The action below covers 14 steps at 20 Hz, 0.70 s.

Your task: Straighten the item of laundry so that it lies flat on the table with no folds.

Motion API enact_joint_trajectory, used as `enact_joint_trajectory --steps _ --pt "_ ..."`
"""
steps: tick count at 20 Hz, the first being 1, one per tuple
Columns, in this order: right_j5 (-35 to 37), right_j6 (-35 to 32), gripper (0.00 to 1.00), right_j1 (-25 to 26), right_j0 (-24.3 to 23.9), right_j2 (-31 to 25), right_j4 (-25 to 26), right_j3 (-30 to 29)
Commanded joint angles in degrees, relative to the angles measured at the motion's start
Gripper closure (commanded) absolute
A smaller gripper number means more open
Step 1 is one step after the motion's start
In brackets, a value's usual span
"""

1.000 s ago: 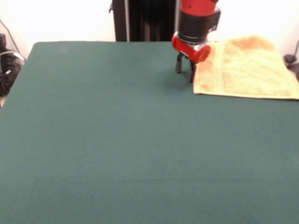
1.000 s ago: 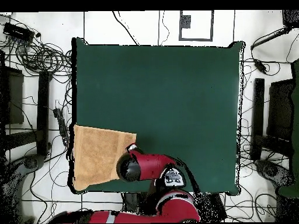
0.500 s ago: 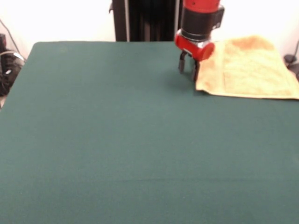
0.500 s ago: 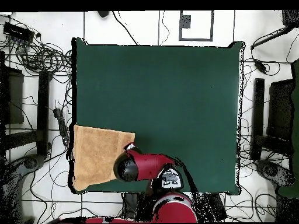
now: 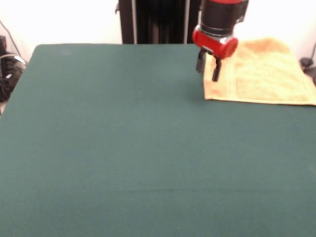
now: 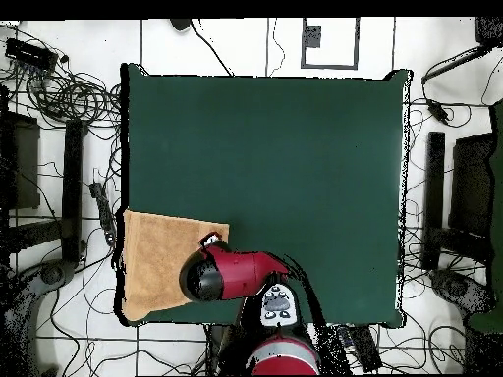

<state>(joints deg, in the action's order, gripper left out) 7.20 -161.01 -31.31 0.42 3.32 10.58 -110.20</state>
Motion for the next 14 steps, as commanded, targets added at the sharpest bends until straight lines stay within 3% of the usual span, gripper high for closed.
enact_joint_trajectory --steps 1,7,14 --pt "5.29 1.40 0.00 0.33 1.90 -6.32 -0.17 3.98" --pt "2.59 0.04 0.00 2.41 2.31 -6.39 -0.58 4.44" --pt "0.10 -2.55 0.00 9.01 3.53 -5.90 -2.30 6.49"
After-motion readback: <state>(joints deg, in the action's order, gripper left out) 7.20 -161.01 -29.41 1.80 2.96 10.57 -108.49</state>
